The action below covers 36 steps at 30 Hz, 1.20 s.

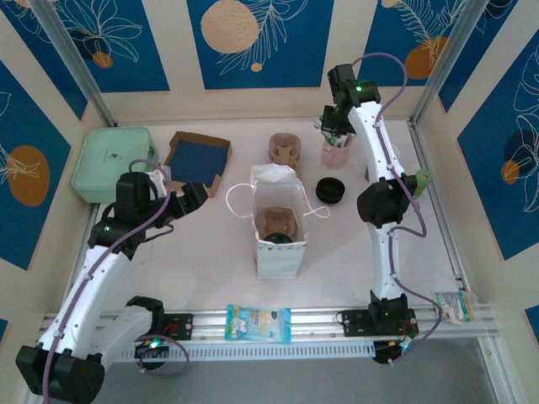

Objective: Pack the takeout coffee

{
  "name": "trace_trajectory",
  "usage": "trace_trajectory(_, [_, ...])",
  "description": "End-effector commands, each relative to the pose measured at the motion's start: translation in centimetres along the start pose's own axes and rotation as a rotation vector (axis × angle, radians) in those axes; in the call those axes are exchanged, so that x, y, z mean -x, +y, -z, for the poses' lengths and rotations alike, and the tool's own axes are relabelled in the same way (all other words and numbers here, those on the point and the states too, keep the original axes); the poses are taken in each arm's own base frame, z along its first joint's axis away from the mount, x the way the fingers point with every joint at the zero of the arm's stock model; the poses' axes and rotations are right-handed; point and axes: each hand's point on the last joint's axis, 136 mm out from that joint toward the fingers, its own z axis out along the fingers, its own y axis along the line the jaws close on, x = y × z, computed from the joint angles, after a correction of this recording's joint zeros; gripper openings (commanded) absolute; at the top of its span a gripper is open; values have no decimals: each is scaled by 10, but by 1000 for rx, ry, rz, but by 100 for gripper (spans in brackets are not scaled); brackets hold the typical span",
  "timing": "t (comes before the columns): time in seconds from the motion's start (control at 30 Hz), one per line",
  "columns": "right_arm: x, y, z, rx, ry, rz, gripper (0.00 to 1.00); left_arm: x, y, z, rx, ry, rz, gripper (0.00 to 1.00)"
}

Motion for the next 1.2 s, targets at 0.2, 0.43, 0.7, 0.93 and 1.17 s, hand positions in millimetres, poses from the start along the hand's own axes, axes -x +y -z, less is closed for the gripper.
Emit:
trace_trajectory(0.2, [13,-2,57,21,-110,10,6,10,-8,12,-10,-44,-26,96])
trace_trajectory(0.43, [14,0,67,30,-129,21,6,10,-9,13,-13,-44,-25,95])
trace_trajectory(0.7, [16,1,81,30,-160,33,6,11,-10,14,-15,-47,-27,95])
trace_trajectory(0.93, [16,0,95,22,-183,48,6,11,-10,15,-15,-49,-28,95])
trace_trajectory(1.17, [14,1,107,29,-200,54,5,11,-11,17,-18,-53,-29,95])
